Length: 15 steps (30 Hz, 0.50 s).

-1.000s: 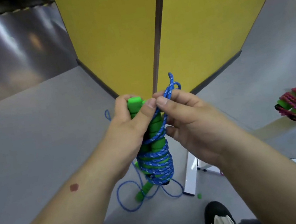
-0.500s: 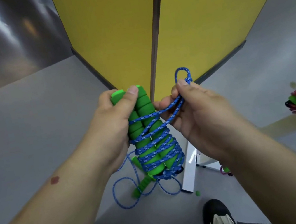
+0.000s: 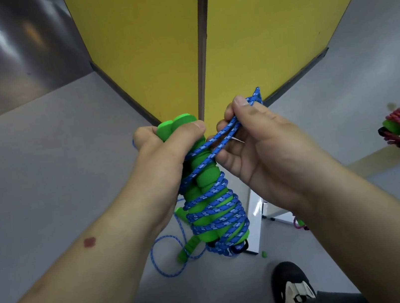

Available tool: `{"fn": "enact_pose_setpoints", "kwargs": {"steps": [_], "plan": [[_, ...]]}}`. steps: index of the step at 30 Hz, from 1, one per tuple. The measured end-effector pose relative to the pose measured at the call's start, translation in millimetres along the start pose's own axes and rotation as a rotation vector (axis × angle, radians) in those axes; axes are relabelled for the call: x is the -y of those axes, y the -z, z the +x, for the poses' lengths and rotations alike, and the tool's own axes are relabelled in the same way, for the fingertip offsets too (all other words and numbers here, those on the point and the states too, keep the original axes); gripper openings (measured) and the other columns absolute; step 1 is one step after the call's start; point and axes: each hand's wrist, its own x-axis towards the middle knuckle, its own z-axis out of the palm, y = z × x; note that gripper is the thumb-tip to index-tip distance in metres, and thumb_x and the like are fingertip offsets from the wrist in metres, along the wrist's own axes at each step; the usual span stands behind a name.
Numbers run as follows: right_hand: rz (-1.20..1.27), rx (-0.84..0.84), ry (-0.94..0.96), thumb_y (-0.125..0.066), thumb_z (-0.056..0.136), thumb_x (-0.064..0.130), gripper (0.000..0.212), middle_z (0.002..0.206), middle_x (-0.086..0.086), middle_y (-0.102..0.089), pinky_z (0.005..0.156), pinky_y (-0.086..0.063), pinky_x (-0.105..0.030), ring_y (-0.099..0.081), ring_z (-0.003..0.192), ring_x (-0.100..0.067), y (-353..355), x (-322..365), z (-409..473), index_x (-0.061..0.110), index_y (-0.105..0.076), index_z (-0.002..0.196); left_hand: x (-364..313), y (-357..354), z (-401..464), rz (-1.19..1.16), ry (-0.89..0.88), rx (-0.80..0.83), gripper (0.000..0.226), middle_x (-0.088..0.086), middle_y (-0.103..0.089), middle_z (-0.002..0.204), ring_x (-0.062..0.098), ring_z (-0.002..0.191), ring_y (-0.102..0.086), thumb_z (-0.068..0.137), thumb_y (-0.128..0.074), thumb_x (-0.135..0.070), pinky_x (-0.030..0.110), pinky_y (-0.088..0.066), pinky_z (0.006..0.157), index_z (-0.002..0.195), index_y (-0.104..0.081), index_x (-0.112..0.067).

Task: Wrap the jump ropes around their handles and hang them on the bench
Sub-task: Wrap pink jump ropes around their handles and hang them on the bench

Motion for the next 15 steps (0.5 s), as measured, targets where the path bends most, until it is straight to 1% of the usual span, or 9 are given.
{"fn": "enact_pose_setpoints", "kwargs": {"steps": [3,4,6,7,8,10,11,13,15], "plan": [[0.002,0.000,0.012,-0.051,0.104,0.030,0.025,0.076,-0.002,-0.059,0.065,-0.059,-0.028,-0.065,0.067,-0.015,-1,0,0,0.013,-0.057,0.087,2,0,-1,0.103,-0.006,-0.019,0.064,0.007,-0.067,0.117,0.022,0.099,-0.072,0.071,-0.070,-0.059,0.051,-0.059,0.090,0.118,-0.049,-0.022],[-0.003,0.005,0.015,-0.051,0.103,0.030,0.024,0.076,-0.002,-0.060,0.068,-0.060,-0.030,-0.066,0.068,-0.015,-2,0,0,0.013,-0.057,0.088,2,-1,-2,0.105,-0.006,-0.010,0.058,0.008,-0.068,0.118,0.025,0.103,-0.072,0.074,-0.066,-0.059,0.055,-0.058,0.094,0.117,-0.052,-0.022],[-0.004,0.033,0.013,-0.051,0.103,0.029,0.023,0.078,-0.003,-0.062,0.069,-0.060,-0.031,-0.066,0.070,-0.015,-3,-1,-1,0.012,-0.059,0.089,1,-3,-4,0.040,0.004,0.063,0.052,0.013,-0.071,0.121,0.033,0.111,-0.071,0.081,-0.061,-0.053,0.061,-0.055,0.100,0.121,-0.060,-0.020],[-0.006,0.057,0.009,-0.051,0.103,0.029,0.023,0.080,-0.004,-0.064,0.070,-0.060,-0.031,-0.067,0.072,-0.016,-4,-2,-2,0.012,-0.059,0.090,1,-3,-6,-0.008,0.008,0.115,0.051,0.014,-0.073,0.122,0.035,0.115,-0.070,0.085,-0.059,-0.050,0.060,-0.053,0.103,0.124,-0.063,-0.019],[-0.013,0.084,0.003,-0.050,0.103,0.029,0.024,0.085,-0.006,-0.067,0.072,-0.060,-0.031,-0.068,0.076,-0.018,-4,-3,-2,0.011,-0.060,0.091,1,-4,-7,-0.046,0.006,0.162,0.050,0.012,-0.074,0.122,0.032,0.117,-0.071,0.088,-0.058,-0.047,0.057,-0.053,0.104,0.128,-0.065,-0.018],[-0.029,0.123,-0.010,-0.049,0.103,0.027,0.023,0.096,-0.011,-0.071,0.075,-0.060,-0.032,-0.071,0.083,-0.021,-4,-3,-3,0.010,-0.062,0.093,1,-6,-10,-0.076,-0.021,0.211,0.045,0.007,-0.077,0.120,0.023,0.115,-0.073,0.093,-0.062,-0.043,0.048,-0.055,0.103,0.130,-0.066,-0.018],[-0.036,0.124,-0.009,-0.050,0.103,0.025,0.022,0.098,-0.012,-0.072,0.074,-0.060,-0.031,-0.072,0.083,-0.022,-4,-1,-3,0.010,-0.063,0.094,0,-6,-11,-0.086,-0.033,0.221,0.041,0.007,-0.077,0.119,0.022,0.113,-0.073,0.096,-0.065,-0.040,0.046,-0.056,0.102,0.130,-0.067,-0.017],[-0.045,0.084,0.012,-0.054,0.100,0.023,0.017,0.090,-0.009,-0.072,0.071,-0.060,-0.030,-0.072,0.076,-0.021,-1,3,-2,0.010,-0.064,0.094,-4,-5,-12,-0.119,-0.046,0.222,0.037,0.015,-0.076,0.119,0.024,0.109,-0.073,0.100,-0.060,-0.034,0.046,-0.057,0.098,0.130,-0.067,-0.012],[-0.039,0.019,0.046,-0.058,0.098,0.023,0.014,0.082,-0.006,-0.070,0.070,-0.060,-0.030,-0.069,0.072,-0.020,4,7,-1,0.011,-0.064,0.092,-8,-2,-10,-0.168,-0.049,0.211,0.033,0.019,-0.075,0.115,0.026,0.096,-0.072,0.103,-0.053,-0.030,0.044,-0.059,0.085,0.126,-0.068,-0.011]]}}
